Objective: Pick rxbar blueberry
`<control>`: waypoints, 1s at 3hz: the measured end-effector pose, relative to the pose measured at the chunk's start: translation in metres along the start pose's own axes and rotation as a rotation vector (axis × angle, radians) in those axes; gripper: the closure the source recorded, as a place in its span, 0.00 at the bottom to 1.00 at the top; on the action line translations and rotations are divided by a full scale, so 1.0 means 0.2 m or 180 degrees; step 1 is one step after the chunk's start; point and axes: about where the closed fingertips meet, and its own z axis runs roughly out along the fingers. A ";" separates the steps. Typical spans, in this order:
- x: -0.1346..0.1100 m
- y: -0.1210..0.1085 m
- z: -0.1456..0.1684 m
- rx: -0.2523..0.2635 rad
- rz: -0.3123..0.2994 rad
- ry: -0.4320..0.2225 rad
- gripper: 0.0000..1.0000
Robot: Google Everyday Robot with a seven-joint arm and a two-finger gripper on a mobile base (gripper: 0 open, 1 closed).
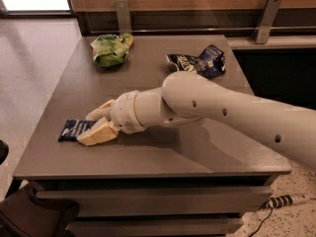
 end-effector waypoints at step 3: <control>0.00 0.00 0.00 0.0000 -0.0001 -0.0001 1.00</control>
Offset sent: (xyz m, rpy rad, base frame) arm 0.0219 -0.0558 0.0775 0.1520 -0.1650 0.1037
